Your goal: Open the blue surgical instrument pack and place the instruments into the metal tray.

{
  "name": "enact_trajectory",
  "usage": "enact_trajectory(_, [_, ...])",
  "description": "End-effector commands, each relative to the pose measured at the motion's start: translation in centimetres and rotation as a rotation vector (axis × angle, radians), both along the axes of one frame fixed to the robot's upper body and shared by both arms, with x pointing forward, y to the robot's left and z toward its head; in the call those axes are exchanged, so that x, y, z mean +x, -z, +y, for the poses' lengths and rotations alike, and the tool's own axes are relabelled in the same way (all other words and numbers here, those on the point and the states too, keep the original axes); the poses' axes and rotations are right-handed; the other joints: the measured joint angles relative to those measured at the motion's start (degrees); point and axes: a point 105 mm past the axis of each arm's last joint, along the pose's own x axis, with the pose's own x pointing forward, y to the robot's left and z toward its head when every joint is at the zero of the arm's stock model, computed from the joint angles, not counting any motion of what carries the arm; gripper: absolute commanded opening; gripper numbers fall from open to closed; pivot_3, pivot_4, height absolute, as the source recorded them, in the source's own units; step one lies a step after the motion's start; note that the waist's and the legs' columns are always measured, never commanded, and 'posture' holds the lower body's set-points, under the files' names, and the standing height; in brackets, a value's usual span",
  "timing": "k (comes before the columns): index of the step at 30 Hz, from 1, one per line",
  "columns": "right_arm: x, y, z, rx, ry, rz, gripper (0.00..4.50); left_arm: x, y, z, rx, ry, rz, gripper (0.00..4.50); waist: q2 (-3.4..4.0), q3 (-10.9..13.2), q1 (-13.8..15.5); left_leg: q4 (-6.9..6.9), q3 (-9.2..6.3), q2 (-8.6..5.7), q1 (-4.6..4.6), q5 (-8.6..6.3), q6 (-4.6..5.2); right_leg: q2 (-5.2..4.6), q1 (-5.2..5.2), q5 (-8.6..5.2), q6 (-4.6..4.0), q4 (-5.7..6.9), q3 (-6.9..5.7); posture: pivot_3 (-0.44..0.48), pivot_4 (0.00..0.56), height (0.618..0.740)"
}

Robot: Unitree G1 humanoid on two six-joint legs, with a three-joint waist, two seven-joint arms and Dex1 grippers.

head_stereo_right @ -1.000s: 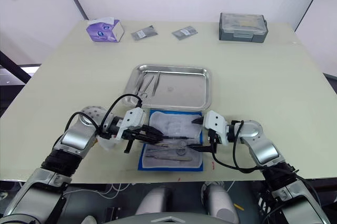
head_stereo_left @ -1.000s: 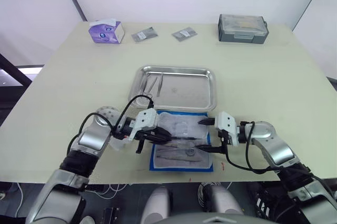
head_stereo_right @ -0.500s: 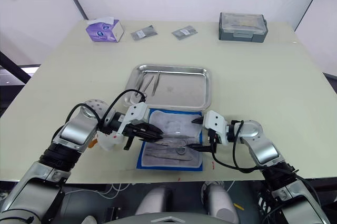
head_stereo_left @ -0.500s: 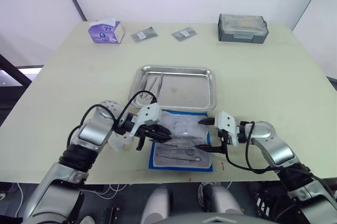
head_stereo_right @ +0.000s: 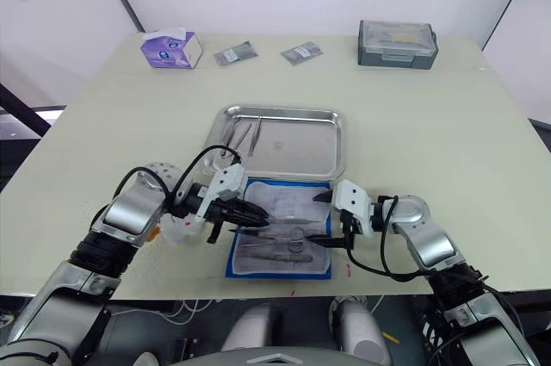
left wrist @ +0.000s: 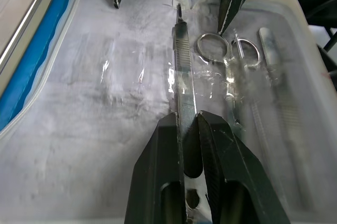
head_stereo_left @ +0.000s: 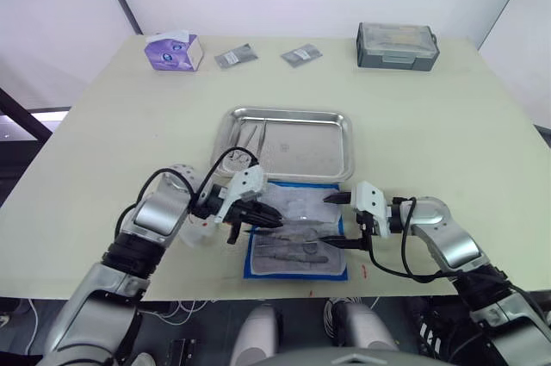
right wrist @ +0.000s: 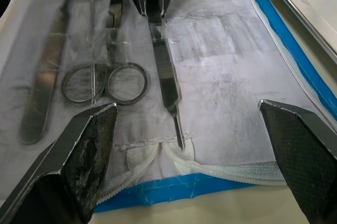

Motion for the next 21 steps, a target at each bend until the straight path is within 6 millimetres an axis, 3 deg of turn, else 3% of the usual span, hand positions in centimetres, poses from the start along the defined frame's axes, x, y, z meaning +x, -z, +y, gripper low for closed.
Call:
enact_trajectory(1, [-2.2, 6.7, -2.2, -0.191, 0.061, 0.247, 4.5, 0.8, -0.6, -0.4, 0.002, 0.007, -0.065, 0.03, 0.0, 0.0, 0.01, 0.0, 0.0, 0.0, 0.0, 0.0, 0.0, 0.0, 0.0, 0.0, 0.0, 0.0, 0.0, 0.0, 0.15, 0.734])
enact_trajectory(10, [-2.1, 6.7, -2.3, -0.192, 0.065, 0.246, 4.5, 1.1, -0.6, -0.3, 0.005, 0.015, -0.075, 0.03, 0.01, 0.0, 0.0, 0.0, 0.01, 0.0, 0.0, 0.0, 0.0, 0.0, 0.0, 0.01, -0.01, 0.0, 0.0, 0.0, 0.15, 0.734])
enact_trajectory(21, [-2.1, 6.7, -2.2, -0.19, 0.062, 0.245, 4.5, 1.3, -2.4, 0.5, 0.018, 0.023, -0.077, 0.03, 0.01, 0.03, -0.1, 0.0, 0.0, 0.0, 0.0, 0.0, 0.0, 0.02, -0.01, 0.0, 0.01, 0.01, 0.0, 0.0, 0.15, 0.734])
